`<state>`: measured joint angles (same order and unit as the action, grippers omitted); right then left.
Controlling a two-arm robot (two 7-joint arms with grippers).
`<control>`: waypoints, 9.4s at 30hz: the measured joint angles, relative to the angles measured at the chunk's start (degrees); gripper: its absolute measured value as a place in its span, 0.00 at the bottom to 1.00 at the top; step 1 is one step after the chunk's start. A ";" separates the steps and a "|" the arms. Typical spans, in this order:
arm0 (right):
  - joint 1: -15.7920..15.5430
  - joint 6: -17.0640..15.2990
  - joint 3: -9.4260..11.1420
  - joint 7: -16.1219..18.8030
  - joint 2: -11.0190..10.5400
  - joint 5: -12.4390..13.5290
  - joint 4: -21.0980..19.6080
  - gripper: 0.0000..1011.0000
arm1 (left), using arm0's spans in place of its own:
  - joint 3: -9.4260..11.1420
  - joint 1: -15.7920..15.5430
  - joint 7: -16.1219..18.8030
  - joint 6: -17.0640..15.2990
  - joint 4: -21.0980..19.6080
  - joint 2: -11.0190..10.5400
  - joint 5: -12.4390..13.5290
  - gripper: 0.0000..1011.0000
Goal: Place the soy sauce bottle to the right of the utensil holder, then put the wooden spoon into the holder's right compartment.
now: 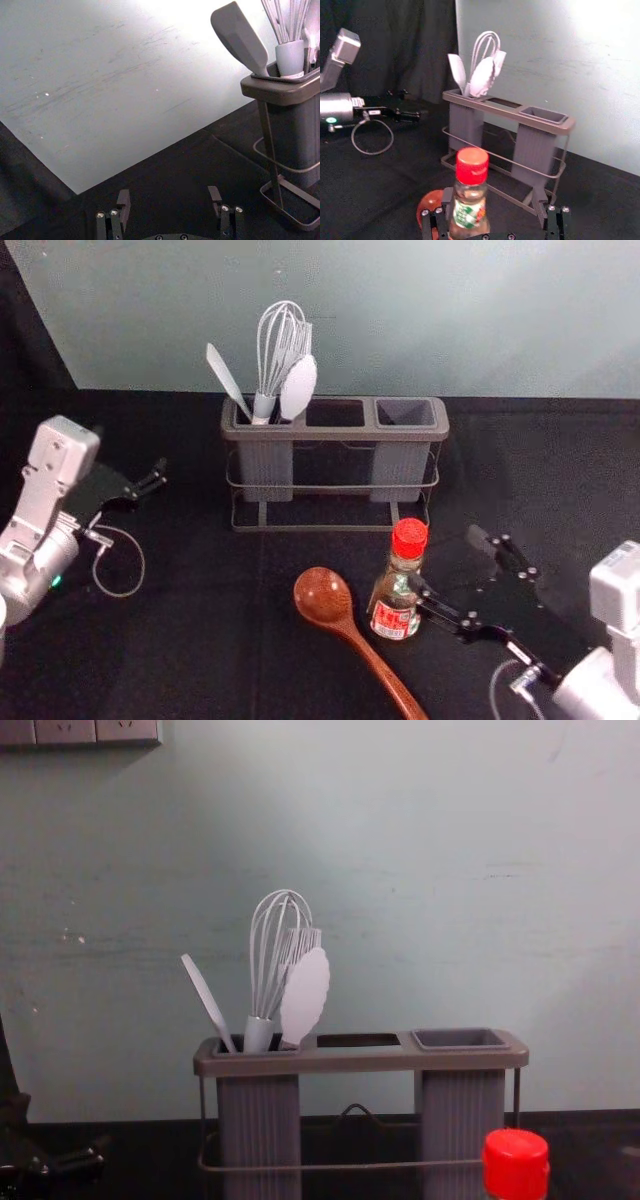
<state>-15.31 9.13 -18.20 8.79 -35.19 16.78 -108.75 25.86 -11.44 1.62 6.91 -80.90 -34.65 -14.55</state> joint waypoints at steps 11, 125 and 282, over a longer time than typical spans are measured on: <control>3.52 -0.69 -1.42 2.25 4.24 -0.12 2.54 0.99 | 0.00 0.00 0.00 0.00 0.00 0.00 0.00 1.00; 23.79 -5.99 9.16 12.97 13.24 7.01 24.23 0.38 | 0.00 0.00 0.00 0.00 0.00 0.00 0.00 1.00; 8.40 -23.24 -1.74 6.73 18.70 -12.52 3.87 0.99 | 0.00 0.00 0.00 0.00 0.00 0.00 0.00 1.00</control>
<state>-6.91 -14.11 -19.94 15.52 -16.49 4.26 -104.88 25.86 -11.43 1.62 6.91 -80.90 -34.65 -14.55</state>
